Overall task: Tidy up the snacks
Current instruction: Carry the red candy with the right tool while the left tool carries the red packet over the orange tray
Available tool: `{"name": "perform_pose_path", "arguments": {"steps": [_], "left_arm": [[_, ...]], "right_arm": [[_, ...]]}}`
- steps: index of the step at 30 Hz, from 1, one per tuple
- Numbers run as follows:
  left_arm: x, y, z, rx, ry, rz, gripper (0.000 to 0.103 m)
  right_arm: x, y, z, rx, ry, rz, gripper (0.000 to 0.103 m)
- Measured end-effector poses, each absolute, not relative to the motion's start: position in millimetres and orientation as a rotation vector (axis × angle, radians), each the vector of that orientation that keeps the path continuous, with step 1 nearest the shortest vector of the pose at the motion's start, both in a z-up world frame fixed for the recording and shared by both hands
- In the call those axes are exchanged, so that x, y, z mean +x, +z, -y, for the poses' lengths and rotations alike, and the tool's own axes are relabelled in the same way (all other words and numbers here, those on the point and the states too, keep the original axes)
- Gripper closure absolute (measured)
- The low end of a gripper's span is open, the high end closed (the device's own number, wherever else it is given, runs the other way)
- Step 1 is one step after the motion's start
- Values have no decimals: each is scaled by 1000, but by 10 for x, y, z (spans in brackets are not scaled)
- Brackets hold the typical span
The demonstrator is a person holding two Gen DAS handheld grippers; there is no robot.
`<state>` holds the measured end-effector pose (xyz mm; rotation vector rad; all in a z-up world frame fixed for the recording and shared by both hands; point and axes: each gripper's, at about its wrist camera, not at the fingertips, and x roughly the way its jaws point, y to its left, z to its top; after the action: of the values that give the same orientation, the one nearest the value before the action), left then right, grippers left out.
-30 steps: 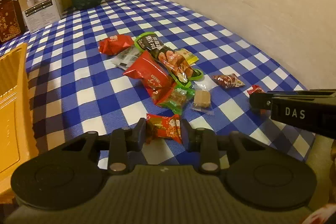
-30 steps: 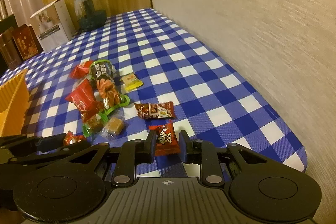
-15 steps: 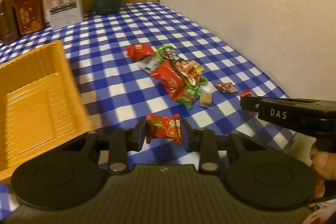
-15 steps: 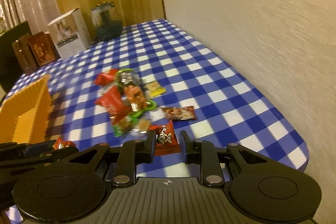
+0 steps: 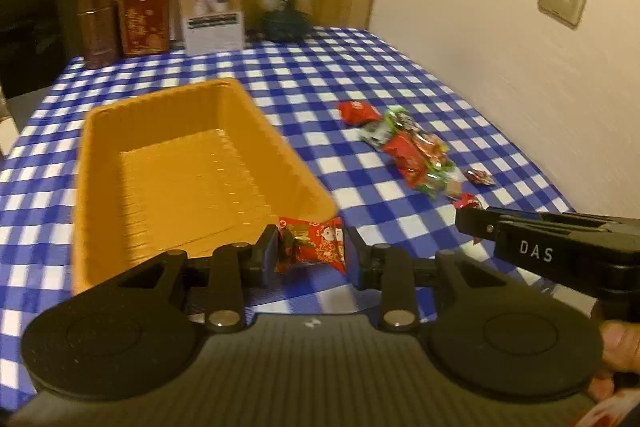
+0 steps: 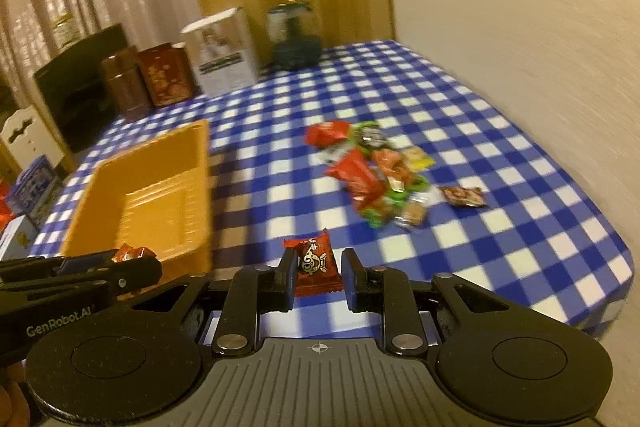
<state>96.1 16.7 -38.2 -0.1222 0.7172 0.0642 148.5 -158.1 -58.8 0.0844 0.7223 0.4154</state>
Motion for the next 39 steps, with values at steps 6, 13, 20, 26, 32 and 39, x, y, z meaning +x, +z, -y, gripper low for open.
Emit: {"name": "perform_pose_path", "arguments": {"steps": [6,13,20,26,32,39], "left_arm": [[786,-272,-462,-142,128,-698,72],[731,-229,-750,-173,172,-692,72],[765,-238,-930,-192,198,-689,71],[818,-287,-1051,-200,212,-690,71],[919,-369,-1163,-213,227,-700,71],[988,-426,-1227,-219,229,-706,71]], "right_arm": [[1396,-440,1278,59,480,-701,79],[1368,-350,946,33,538,-683,79],[1425,-327,666,17,582,-680,79],[1511,-356,493,7,607,-687,79],[1607,-416,393,11,617,-700,79],[1696,-488,297,13,629,-717,79]]}}
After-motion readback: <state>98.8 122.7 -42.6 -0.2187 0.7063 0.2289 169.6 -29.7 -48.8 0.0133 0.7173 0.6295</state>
